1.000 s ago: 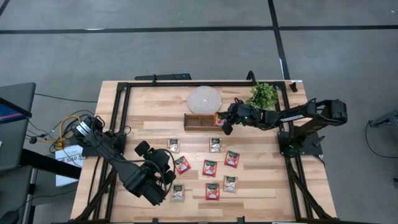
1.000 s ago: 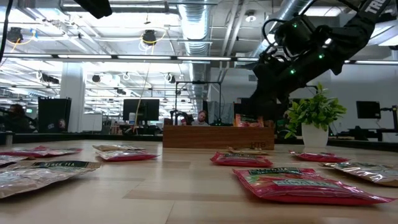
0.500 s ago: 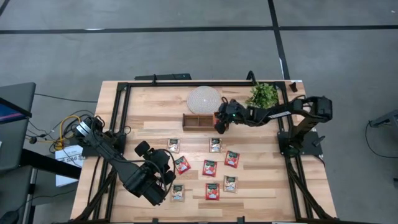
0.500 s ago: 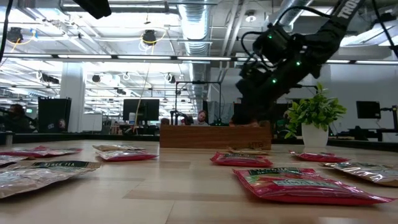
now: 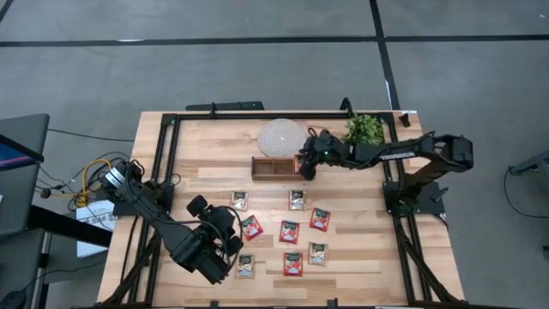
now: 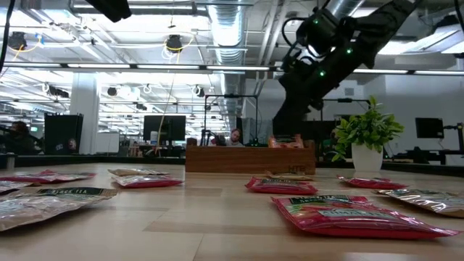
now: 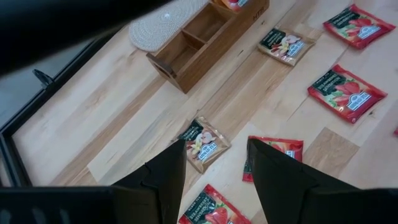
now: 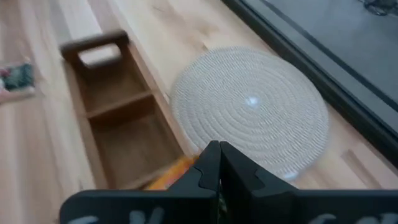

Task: Pick & Place Tea
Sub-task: Put the red tea bag into the middle compartment of the wooden organizer

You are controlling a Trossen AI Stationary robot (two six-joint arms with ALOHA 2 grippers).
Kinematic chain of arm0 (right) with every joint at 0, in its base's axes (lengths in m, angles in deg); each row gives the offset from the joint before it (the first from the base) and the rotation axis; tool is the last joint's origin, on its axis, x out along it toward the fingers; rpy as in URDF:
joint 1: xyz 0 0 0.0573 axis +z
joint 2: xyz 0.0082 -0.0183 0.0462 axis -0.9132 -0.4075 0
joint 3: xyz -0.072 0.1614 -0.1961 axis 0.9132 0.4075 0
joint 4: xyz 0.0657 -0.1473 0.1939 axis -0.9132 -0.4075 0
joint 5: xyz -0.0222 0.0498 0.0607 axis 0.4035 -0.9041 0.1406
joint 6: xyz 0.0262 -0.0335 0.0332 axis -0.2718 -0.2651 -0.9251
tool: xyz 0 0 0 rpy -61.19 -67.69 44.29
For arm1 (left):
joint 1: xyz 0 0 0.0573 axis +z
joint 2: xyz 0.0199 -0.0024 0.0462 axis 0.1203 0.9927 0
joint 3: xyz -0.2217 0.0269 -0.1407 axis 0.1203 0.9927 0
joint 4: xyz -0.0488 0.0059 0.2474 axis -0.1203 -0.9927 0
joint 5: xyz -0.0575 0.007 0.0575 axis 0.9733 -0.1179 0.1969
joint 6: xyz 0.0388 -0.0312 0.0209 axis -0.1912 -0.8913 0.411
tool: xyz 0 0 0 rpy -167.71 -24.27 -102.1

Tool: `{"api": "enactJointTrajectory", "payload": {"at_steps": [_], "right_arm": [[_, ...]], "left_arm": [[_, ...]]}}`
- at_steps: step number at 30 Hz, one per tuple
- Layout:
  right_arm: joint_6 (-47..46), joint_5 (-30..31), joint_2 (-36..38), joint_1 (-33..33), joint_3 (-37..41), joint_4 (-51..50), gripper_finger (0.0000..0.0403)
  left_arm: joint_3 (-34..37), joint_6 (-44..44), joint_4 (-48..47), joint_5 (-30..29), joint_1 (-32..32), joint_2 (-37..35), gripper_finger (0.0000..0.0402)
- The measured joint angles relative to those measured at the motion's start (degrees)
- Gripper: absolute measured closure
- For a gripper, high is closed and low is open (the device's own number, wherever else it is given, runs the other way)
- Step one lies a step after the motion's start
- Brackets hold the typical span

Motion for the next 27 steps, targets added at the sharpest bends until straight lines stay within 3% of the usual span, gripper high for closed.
{"api": "enactJointTrajectory", "payload": {"at_steps": [7, 15, 20, 27], "right_arm": [[-2.44, -3.53, 0.85, -0.53, 0.02, -9.01, 0.0402], [-0.73, -27.50, 12.57, 7.20, 0.02, -28.18, 0.0402], [-3.09, -23.80, 17.08, 15.28, 0.04, -38.81, 0.0402], [-6.22, -18.49, 15.85, 22.02, 0.04, -39.44, 0.0402]], "left_arm": [[0.00, -0.24, 0.64, -0.09, 0.01, 0.00, 0.0234], [0.00, -0.17, 1.97, -0.15, 0.00, 0.00, 0.0234], [0.00, -0.07, 3.59, -0.19, 0.02, 0.00, 0.0234], [0.00, 0.11, 6.93, -0.16, 0.02, 0.00, 0.0234]]}}
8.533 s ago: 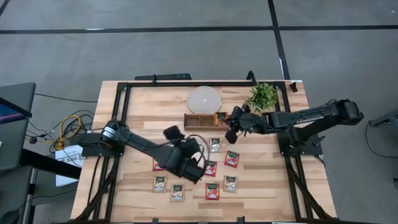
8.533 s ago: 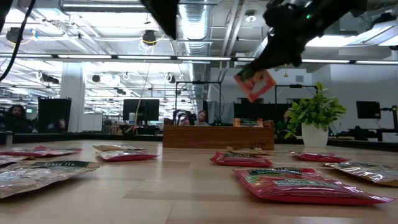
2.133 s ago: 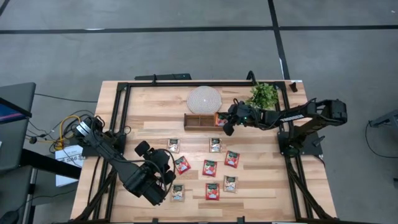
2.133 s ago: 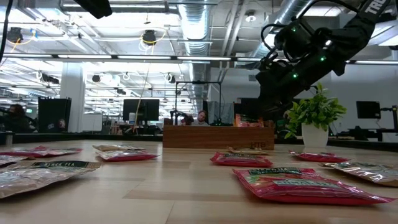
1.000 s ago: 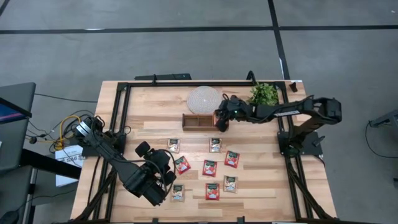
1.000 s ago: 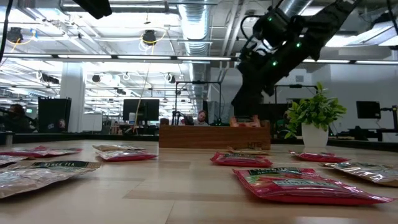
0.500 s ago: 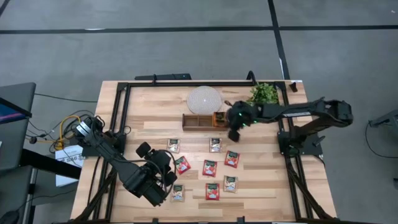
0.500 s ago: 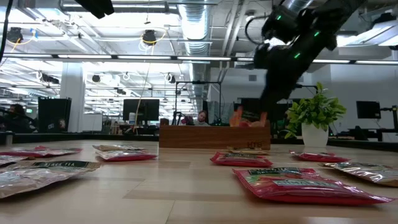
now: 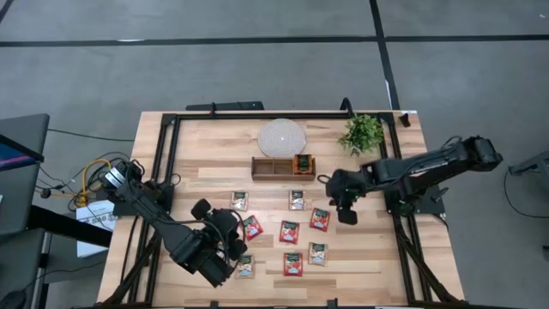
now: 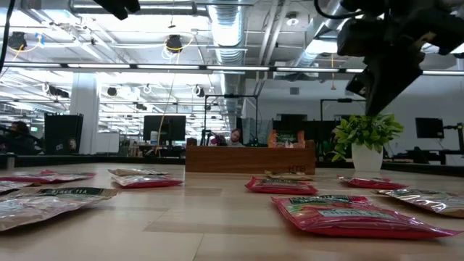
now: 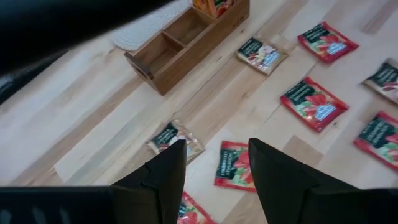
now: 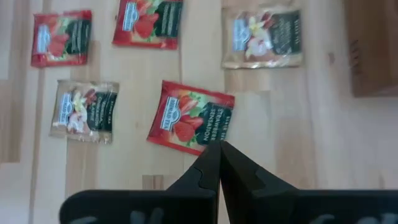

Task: Pick & Place Tea
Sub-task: Put the red tea bag into the middle compartment of the wooden organizer

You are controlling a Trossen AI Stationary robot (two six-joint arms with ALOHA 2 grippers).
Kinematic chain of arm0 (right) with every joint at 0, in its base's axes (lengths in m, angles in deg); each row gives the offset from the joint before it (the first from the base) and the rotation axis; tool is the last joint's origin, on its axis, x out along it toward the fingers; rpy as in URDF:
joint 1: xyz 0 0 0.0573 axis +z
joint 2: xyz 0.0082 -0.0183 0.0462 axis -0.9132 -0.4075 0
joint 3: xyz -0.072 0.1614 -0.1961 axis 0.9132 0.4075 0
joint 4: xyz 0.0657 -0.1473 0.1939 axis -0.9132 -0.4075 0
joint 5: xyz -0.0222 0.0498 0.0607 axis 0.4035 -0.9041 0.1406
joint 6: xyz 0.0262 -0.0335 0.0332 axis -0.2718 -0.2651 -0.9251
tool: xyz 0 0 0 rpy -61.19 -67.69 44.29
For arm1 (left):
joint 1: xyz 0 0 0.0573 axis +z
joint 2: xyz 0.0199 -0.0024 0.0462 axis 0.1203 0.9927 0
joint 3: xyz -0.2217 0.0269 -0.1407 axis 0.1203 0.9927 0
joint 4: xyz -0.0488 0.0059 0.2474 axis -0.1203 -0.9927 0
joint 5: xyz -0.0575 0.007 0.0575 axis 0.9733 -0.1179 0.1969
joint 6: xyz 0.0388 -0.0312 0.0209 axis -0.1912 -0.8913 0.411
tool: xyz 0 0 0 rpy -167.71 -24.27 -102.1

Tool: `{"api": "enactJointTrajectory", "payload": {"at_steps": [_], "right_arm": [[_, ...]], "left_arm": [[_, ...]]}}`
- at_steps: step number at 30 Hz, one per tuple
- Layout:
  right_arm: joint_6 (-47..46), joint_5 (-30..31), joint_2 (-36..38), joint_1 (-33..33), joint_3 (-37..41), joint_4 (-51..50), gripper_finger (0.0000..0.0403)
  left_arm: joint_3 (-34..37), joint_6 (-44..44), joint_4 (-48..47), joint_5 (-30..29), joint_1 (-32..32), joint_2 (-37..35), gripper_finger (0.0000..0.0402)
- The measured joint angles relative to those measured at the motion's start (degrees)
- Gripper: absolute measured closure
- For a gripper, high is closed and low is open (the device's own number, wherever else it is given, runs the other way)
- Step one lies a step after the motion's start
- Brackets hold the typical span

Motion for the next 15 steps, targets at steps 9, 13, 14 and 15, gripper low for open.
{"api": "enactJointTrajectory", "payload": {"at_steps": [9, 13, 14, 15], "right_arm": [[-1.17, 0.10, -7.43, 1.61, 0.03, 1.94, 0.0402], [-1.43, -0.08, -10.51, 1.51, 0.04, 8.04, 0.0402], [-1.35, -0.08, -11.38, 1.51, 0.04, 8.73, 0.0402], [-1.17, -0.09, -12.15, 1.51, 0.04, 8.84, 0.0402]], "left_arm": [[0.00, 4.35, 5.30, 2.62, -0.02, 0.00, 0.0234], [0.00, 5.32, 6.14, 2.64, -0.01, 0.00, 0.0234], [0.00, 5.32, 6.14, 2.64, -0.01, 0.00, 0.0234], [0.00, 5.32, 6.14, 2.68, -0.02, 0.00, 0.0234]]}}
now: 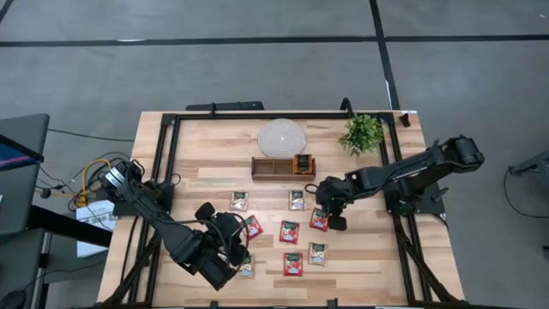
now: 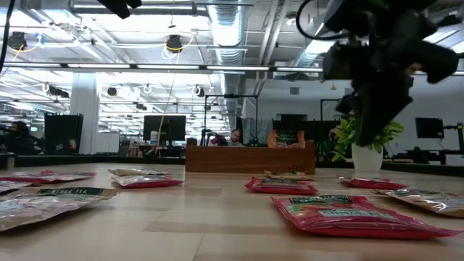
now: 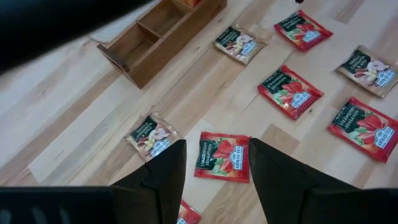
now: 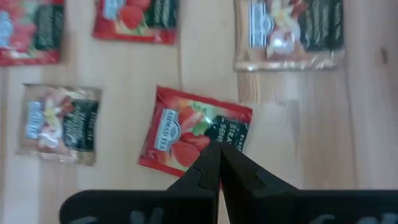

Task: Pick & Place Tea
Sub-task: Put the red tea bag into the middle compartment of the wooden organizer

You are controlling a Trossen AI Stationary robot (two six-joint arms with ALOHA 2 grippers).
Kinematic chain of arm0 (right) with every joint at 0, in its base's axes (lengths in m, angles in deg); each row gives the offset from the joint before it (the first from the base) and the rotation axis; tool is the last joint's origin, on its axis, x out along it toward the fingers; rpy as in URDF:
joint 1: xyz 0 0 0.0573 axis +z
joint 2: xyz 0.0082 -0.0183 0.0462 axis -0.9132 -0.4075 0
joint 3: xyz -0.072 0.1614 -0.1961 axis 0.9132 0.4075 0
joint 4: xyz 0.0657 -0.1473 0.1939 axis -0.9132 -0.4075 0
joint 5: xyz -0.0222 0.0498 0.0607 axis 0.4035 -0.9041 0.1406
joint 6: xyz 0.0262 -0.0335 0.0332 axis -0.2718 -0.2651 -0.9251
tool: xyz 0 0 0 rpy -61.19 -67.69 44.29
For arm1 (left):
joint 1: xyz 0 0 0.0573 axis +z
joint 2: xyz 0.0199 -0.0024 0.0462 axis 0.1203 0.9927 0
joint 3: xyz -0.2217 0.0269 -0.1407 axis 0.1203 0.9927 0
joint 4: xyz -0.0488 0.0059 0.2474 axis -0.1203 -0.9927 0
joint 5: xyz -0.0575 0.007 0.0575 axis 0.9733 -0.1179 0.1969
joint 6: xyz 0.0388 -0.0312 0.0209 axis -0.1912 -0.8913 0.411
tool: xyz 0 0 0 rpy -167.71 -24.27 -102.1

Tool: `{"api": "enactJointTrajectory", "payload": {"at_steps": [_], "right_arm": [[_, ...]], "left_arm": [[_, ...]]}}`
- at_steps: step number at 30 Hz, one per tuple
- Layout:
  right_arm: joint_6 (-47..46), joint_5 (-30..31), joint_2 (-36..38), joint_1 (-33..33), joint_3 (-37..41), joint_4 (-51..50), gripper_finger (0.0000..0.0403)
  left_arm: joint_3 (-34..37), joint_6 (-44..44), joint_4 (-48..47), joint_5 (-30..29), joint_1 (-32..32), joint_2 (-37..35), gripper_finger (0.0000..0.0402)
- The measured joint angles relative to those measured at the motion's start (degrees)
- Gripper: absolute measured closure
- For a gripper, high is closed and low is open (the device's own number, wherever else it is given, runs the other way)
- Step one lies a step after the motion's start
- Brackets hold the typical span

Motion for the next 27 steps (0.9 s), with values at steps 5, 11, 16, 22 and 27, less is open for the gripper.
{"api": "enactJointTrajectory", "payload": {"at_steps": [5, 11, 16, 22, 27], "right_arm": [[0.16, 0.03, -3.94, -0.65, 0.02, -1.34, 0.0402], [-0.28, -0.21, -6.30, -1.47, 0.02, -1.65, 0.0400], [-0.28, -0.38, -6.39, -1.95, 0.00, -2.25, 0.0368], [-0.28, -0.41, -6.39, -1.95, 0.00, -2.23, 0.0311], [-0.85, -0.34, -6.39, -1.86, 0.00, -1.84, 0.0279]], "left_arm": [[0.00, 0.00, 0.02, 0.46, 0.00, 0.00, 0.0234], [0.00, 0.37, 0.01, 0.46, 0.01, 0.00, 0.0234], [0.00, 0.44, 0.02, 0.46, 0.02, 0.00, 0.0234], [0.00, 0.44, 0.02, 0.46, 0.02, 0.00, 0.0234], [0.00, 0.43, 0.02, 0.46, 0.02, 0.00, 0.0234]]}}
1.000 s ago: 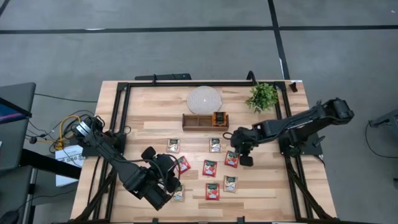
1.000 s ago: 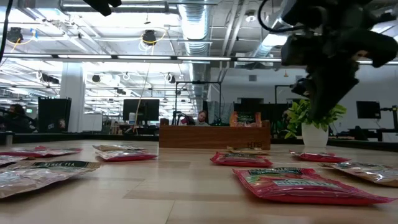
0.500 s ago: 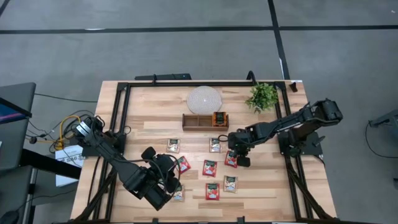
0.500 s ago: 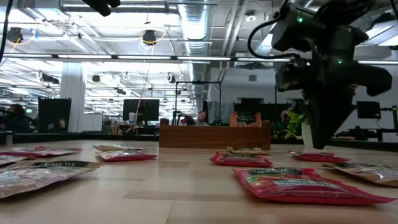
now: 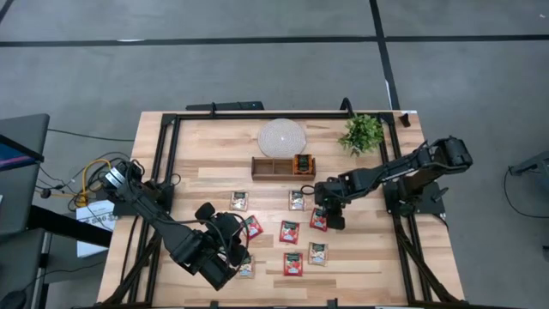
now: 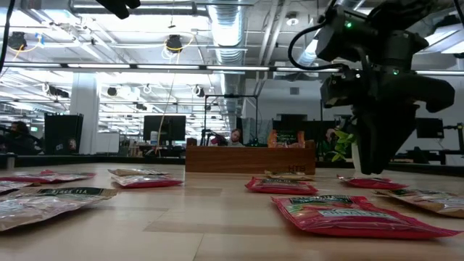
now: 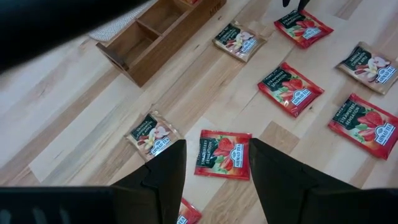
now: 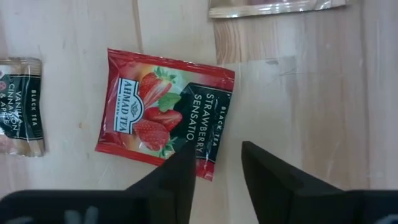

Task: Pick & Place Tea
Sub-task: Put the red tea bag into the middle compartment of the wooden organizer

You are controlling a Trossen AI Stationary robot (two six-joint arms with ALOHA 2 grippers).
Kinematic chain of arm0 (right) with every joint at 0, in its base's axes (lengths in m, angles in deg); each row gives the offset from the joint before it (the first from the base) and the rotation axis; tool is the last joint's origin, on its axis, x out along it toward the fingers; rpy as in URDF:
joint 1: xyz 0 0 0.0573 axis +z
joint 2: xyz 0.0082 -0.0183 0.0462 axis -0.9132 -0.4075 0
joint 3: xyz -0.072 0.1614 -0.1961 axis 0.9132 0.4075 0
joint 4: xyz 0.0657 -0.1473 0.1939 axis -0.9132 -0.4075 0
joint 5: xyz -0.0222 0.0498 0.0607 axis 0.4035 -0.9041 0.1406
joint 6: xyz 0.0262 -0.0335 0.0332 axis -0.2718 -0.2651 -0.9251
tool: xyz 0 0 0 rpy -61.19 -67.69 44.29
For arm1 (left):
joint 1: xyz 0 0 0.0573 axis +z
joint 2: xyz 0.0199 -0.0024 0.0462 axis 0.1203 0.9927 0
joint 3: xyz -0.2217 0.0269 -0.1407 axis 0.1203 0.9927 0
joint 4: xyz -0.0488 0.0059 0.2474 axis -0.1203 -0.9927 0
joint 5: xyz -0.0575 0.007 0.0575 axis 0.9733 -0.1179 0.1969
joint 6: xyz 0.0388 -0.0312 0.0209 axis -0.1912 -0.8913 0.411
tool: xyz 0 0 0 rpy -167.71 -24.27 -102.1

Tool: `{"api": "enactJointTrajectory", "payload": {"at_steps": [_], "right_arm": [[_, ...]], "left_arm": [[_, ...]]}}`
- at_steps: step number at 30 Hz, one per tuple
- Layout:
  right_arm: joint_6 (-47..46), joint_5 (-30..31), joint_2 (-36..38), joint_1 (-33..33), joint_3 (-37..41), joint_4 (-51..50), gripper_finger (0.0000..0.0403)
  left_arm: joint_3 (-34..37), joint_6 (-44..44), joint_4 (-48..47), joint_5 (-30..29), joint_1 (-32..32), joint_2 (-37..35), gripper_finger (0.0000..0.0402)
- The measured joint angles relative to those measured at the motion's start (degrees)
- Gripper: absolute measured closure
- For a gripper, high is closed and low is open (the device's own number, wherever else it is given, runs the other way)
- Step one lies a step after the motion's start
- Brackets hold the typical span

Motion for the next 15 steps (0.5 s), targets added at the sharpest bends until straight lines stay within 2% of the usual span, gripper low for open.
{"api": "enactJointTrajectory", "payload": {"at_steps": [8, 15], "right_arm": [[-2.43, 0.20, -4.35, -0.04, -0.33, 2.35, 0.0261], [-3.97, 1.16, -6.42, 0.02, -0.72, 1.45, 0.0281]], "left_arm": [[0.00, -0.05, 0.18, -0.02, -0.01, 0.00, 0.0234], [0.00, -0.10, 0.52, -0.02, 0.00, 0.00, 0.0234]]}}
